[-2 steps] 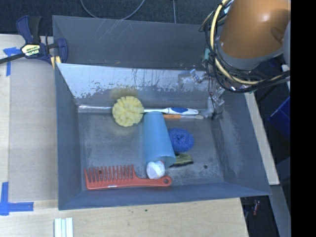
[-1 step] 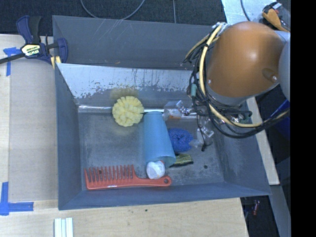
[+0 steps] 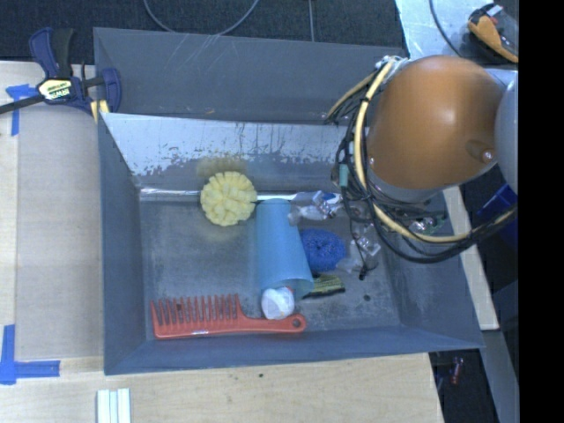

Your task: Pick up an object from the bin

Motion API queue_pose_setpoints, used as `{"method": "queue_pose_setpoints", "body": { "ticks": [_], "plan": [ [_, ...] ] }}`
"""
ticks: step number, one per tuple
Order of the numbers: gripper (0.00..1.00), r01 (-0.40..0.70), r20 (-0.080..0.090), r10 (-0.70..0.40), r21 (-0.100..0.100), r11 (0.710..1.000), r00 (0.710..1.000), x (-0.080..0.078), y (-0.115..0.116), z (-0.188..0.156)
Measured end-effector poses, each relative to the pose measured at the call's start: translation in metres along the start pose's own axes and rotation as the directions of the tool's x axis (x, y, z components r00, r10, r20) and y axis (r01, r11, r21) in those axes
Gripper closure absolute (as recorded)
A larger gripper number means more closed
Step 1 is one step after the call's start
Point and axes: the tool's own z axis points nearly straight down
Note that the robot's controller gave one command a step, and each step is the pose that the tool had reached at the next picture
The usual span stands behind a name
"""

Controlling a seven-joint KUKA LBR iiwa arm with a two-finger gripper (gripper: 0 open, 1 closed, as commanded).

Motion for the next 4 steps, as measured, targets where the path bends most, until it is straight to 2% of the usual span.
{"method": "queue_pose_setpoints", "body": {
  "ticks": [1,2,3,4],
  "plan": [
    [0.0,-0.02,0.001,0.02,-0.009,1.0,1.0,-0.059,0.039,0.014],
    [0.0,0.15,0.0,-0.15,0.0,0.989,0.989,-0.019,-0.05,-0.029],
    [0.0,0.289,0.006,-0.289,-0.003,0.957,0.957,-0.053,-0.001,0.071],
    [0.0,0.289,0.006,-0.289,0.012,0.957,0.957,-0.071,-0.036,0.008]
  ]
}}
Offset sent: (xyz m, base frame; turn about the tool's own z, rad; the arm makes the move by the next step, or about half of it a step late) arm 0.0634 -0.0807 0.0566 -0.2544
